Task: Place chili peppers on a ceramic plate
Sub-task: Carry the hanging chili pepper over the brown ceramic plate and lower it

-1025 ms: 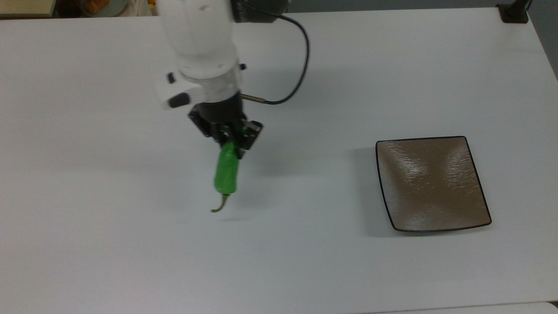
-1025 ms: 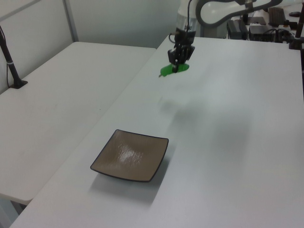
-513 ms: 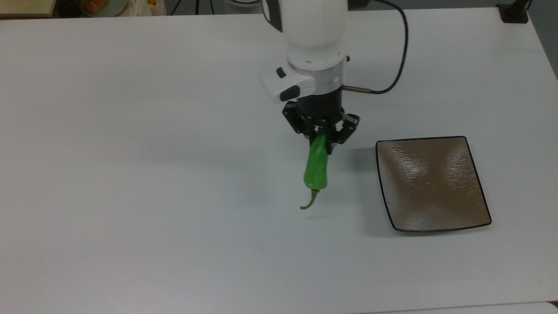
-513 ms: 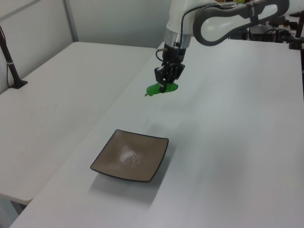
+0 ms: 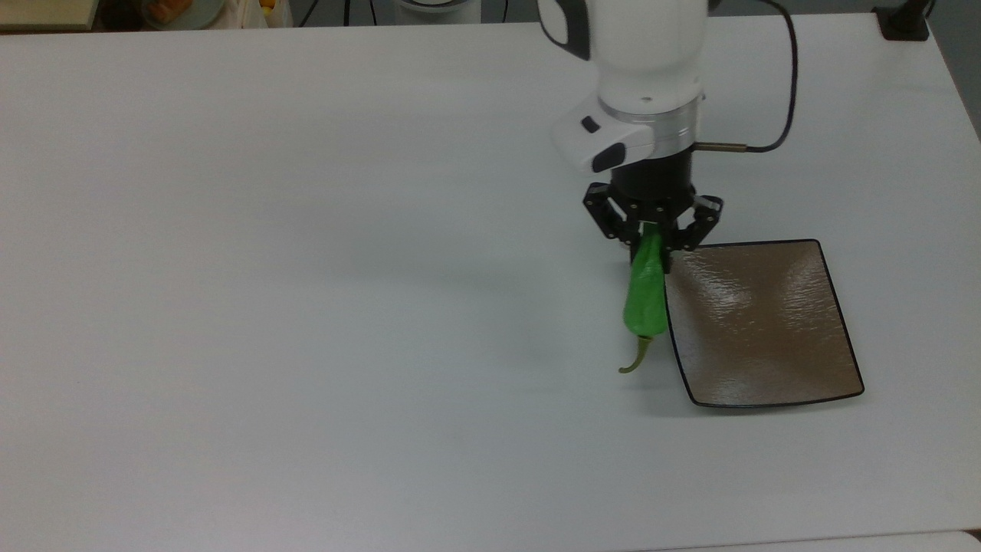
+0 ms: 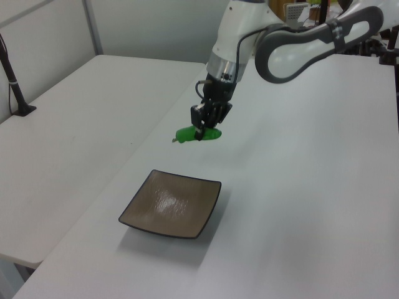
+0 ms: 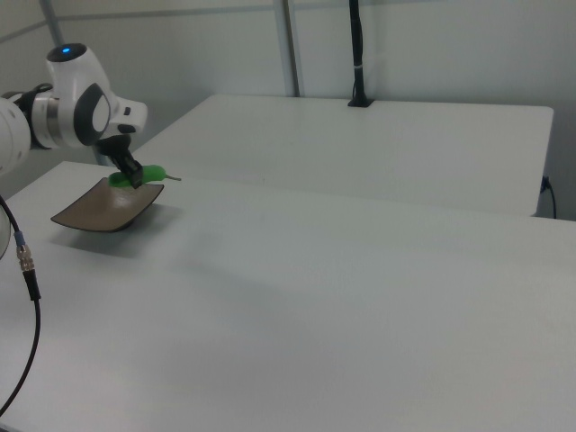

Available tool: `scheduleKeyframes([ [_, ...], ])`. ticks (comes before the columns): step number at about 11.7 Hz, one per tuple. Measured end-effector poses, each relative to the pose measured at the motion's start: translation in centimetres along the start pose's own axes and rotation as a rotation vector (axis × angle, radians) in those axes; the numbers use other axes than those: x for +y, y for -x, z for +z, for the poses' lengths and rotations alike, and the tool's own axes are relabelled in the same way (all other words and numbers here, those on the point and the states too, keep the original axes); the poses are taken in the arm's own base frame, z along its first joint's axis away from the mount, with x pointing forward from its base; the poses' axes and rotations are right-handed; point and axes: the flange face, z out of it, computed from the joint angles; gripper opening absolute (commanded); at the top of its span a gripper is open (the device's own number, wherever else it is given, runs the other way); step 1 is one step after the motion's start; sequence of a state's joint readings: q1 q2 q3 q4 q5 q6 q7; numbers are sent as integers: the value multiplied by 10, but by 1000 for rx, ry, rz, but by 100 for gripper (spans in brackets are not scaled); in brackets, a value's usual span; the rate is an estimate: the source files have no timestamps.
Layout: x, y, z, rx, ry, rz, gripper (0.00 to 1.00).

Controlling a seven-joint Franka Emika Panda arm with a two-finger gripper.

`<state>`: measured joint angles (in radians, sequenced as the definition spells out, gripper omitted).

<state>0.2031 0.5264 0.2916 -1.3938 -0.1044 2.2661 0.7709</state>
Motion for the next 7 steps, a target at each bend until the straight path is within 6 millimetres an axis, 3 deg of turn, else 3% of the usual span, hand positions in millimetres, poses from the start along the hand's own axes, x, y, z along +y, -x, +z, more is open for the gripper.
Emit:
scheduleKeyframes([
  [2,-27,21,8,26,-25,-10,20],
  [4,-50,43,16,43,-26,-11,24],
  [5,-60,54,22,41,-23,-17,43],
  [6,-70,66,32,38,-17,-25,79],
  [7,-79,75,45,38,-20,-22,100],
])
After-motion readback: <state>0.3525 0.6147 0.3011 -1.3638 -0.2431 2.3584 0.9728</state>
